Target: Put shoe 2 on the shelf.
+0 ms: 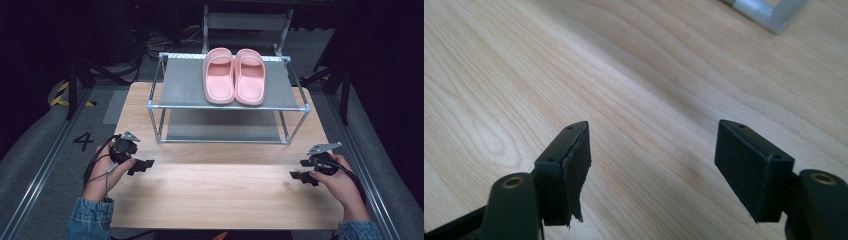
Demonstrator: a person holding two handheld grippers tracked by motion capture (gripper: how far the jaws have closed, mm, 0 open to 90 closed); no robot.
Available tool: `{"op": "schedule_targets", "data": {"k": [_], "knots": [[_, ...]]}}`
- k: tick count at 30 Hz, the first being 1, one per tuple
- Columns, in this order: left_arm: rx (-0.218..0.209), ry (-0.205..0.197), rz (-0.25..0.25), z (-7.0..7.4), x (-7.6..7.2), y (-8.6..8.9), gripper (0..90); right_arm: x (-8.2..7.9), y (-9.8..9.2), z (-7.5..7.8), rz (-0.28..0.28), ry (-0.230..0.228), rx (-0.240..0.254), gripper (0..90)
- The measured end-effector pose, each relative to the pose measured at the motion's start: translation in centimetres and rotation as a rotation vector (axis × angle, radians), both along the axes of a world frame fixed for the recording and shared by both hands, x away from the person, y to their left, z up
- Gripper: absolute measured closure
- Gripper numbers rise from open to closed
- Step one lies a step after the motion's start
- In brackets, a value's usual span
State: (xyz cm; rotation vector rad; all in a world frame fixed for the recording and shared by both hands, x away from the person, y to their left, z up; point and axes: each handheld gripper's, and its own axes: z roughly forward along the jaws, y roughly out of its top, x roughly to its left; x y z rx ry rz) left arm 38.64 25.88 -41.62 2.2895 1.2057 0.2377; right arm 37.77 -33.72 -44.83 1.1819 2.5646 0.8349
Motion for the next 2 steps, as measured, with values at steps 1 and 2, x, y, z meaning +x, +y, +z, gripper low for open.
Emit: {"op": "schedule_targets", "data": {"k": [1,2], "knots": [[0.003,-0.001,-0.001,-0.03,0.05,-0.07,17.6,0.0,0.13,-0.22,0.005,0.004,-0.004,31.2],[0.001,0.002,-0.005,-0.07,0.06,-0.15,17.6,0.02,0.21,-0.36,0.012,0.006,-0.006,31.1]]}}
